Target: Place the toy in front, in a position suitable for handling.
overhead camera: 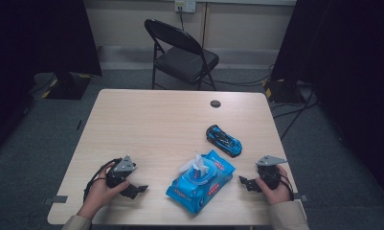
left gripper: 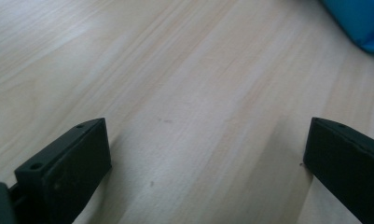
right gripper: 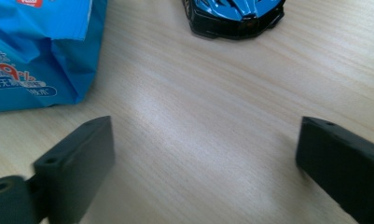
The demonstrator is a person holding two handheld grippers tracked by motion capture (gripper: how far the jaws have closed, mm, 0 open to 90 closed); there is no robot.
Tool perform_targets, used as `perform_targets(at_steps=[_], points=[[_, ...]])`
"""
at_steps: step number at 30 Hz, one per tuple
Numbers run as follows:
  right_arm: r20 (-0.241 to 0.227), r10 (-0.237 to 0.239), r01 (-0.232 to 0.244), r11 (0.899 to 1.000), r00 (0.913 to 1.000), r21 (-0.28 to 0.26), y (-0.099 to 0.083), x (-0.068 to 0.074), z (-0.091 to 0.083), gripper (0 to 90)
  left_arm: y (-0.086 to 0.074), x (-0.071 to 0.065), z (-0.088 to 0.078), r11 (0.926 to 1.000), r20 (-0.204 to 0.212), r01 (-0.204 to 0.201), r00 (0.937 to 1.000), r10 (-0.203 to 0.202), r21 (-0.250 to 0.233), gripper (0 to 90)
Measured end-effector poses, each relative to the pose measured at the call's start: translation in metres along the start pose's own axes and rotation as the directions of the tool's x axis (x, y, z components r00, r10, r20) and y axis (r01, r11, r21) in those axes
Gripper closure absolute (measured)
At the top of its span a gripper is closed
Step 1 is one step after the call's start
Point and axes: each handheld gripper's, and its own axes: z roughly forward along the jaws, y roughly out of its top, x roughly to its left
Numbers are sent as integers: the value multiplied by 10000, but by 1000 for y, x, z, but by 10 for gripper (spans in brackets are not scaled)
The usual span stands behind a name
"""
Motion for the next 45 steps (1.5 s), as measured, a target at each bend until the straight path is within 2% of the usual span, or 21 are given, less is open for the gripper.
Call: perform_targets(at_steps=[1,2,3,4,5,6,10,12,13,16,20,21,24,26,29,32,37,39,45], points=[[-32,-27,27,10000,10000,7,0,-1,-2,101,2,-2,0,9999,96,-16,10000,18,-164,99],[-15,-74,74,9999,10000,-73,0,-1,-5,103,4,-5,-1,9999,278,-76,9996,80,-139,205],[-76,-70,69,9998,9999,-175,1,-1,-7,104,5,-7,-1,9999,427,-97,9990,102,-130,222],[-152,-73,68,9996,9999,-270,2,-1,-10,104,7,-9,0,9998,451,-111,9989,119,-176,164],[-238,-17,8,9993,9997,-371,2,0,-13,104,8,-12,0,9997,496,-186,9986,194,-179,148],[-410,-13,-7,9988,9992,-480,3,1,-15,111,9,-14,-1,9996,594,-204,9980,216,-208,187],[-899,-489,441,9976,9947,-540,7,12,-21,119,14,-23,-2,9987,1105,-110,9937,166,-505,162],[-724,-830,796,9957,9939,-483,9,18,-21,116,17,-29,-3,9993,1448,-242,9891,282,-292,158],[-670,-942,915,9949,9933,-414,11,21,-21,116,18,-32,-2,9992,1531,-236,9878,284,-333,159],[-1194,-1333,1279,9904,9838,-522,14,28,-22,117,24,-42,0,9983,1822,-378,9822,455,-453,159],[-1936,-1974,1882,9800,9610,-653,16,39,-20,118,34,-58,5,9916,2370,-958,9648,1140,-867,165],[-1997,-2062,1967,9782,9579,-665,17,42,-18,118,36,-61,8,9902,2473,-1059,9608,1254,-907,164],[-2161,-2123,2012,9769,9530,-723,20,48,-13,119,40,-69,15,9878,2559,-1231,9559,1439,-957,166],[-2388,-2160,2002,9757,9467,-891,22,52,-11,111,42,-73,19,9868,2665,-1254,9523,1487,-1025,167],[-2215,-2154,1973,9751,9511,-1009,26,57,-8,102,45,-76,23,9864,2811,-1238,9479,1497,-1080,168],[-2211,-1967,1757,9782,9552,-1109,29,59,-5,81,48,-79,27,9885,2865,-993,9494,1285,-1142,168],[-1794,-1984,1860,9790,9636,-836,31,67,2,72,50,-80,30,9890,2860,-1011,9496,1284,-1083,175],[-1726,-2035,1934,9783,9637,-736,33,70,5,51,49,-79,29,9894,2837,-1018,9504,1275,-1036,182],[-1398,-1805,1734,9829,9736,-612,41,80,13,0,47,-74,25,9917,2838,-794,9531,1054,-1015,184]])
